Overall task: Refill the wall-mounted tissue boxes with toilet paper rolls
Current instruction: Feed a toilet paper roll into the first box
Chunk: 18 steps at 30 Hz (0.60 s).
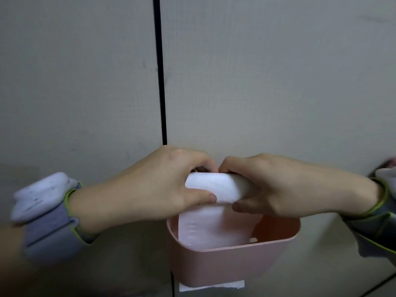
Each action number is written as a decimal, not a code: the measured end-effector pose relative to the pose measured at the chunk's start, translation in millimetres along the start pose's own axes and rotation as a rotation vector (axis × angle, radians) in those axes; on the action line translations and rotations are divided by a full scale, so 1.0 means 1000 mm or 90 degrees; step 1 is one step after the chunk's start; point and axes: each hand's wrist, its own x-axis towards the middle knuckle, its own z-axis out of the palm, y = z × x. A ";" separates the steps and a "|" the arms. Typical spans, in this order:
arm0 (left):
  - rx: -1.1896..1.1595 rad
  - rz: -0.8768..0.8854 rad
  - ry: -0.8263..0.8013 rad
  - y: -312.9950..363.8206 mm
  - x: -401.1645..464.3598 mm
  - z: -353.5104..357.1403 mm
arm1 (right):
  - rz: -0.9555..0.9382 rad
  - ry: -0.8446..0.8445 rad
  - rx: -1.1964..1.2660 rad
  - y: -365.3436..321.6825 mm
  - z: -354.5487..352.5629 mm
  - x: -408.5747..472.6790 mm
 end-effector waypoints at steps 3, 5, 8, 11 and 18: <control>0.062 -0.011 -0.056 0.004 0.000 0.002 | 0.008 -0.033 0.002 -0.001 0.007 0.001; 0.085 -0.008 -0.086 0.009 -0.002 0.004 | 0.026 -0.053 0.041 0.000 0.010 0.003; 0.145 0.034 -0.102 0.014 -0.003 0.005 | 0.040 -0.067 0.122 0.006 0.007 0.004; 0.209 0.077 -0.074 0.014 -0.002 0.005 | 0.043 -0.085 0.160 0.007 0.003 0.002; 0.329 0.105 -0.123 0.016 0.006 0.011 | -0.025 -0.054 -0.070 0.001 0.025 0.007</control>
